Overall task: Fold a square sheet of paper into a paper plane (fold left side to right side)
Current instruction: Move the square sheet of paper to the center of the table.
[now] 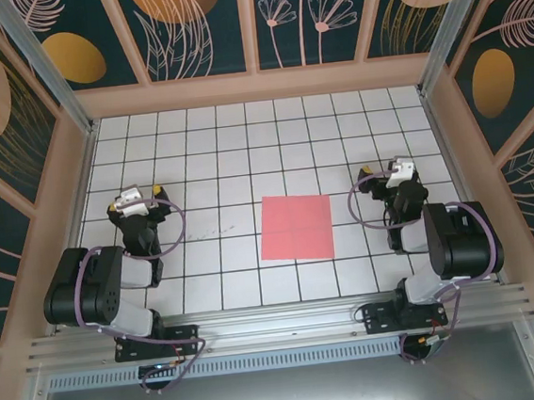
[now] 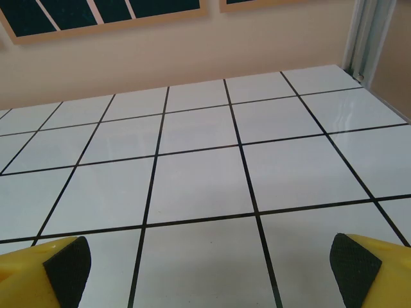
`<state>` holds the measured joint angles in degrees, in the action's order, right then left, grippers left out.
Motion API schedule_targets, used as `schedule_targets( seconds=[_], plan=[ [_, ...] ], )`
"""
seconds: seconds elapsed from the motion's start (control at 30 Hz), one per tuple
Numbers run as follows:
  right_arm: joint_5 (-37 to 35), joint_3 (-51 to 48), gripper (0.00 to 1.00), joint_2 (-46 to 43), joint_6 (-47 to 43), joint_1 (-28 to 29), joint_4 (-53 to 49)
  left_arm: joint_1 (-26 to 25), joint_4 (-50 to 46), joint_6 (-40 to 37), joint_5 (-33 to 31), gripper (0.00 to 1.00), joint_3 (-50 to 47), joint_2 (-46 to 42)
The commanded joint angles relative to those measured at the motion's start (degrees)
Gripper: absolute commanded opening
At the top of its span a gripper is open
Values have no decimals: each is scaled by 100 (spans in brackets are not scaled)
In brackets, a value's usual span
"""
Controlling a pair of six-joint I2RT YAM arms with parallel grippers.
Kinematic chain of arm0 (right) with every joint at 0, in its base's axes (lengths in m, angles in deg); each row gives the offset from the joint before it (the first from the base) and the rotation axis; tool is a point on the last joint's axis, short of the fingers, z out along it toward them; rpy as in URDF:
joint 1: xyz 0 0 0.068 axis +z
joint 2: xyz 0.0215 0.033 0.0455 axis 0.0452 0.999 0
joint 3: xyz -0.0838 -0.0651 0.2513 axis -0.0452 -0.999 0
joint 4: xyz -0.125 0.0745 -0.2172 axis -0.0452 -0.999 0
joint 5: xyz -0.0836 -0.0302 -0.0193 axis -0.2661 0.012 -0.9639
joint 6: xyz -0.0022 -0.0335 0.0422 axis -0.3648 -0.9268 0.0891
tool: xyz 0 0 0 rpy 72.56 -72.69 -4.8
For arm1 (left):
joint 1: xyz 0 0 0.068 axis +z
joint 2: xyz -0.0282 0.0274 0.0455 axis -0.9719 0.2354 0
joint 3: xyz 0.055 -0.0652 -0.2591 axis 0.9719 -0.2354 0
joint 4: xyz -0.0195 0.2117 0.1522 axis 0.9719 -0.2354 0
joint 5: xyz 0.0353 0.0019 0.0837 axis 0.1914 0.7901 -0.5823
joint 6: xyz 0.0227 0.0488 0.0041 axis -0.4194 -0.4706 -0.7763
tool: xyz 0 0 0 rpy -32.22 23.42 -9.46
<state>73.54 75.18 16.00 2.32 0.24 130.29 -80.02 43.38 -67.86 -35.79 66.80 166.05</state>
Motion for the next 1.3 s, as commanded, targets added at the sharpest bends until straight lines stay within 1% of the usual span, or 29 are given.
schedule_targets(
  seconds=[0.0,0.77,0.87,0.93,1.03,1.13,1.2,1.27],
  plan=[
    [77,92,99,12,34,-33,123,53,223,-26,-36,99,85,30],
    [77,96,99,14,34,-36,123,48,296,-40,-38,99,39,27],
    [77,100,99,10,34,-37,123,48,429,-42,-44,99,-98,-135],
    [77,85,99,12,34,-39,131,52,299,-49,-31,99,-181,-458],
    [28,166,99,-141,119,-74,-114,48,-396,-63,-9,99,-172,-1261],
    [18,207,99,-750,253,-195,-682,48,-1419,105,69,99,33,-2203],
    [-12,274,99,-1384,325,-184,-1289,39,-2473,437,357,99,411,-2747],
    [-72,476,99,-1969,460,-129,-2210,32,-3426,1001,742,99,808,-2992]
  ],
)
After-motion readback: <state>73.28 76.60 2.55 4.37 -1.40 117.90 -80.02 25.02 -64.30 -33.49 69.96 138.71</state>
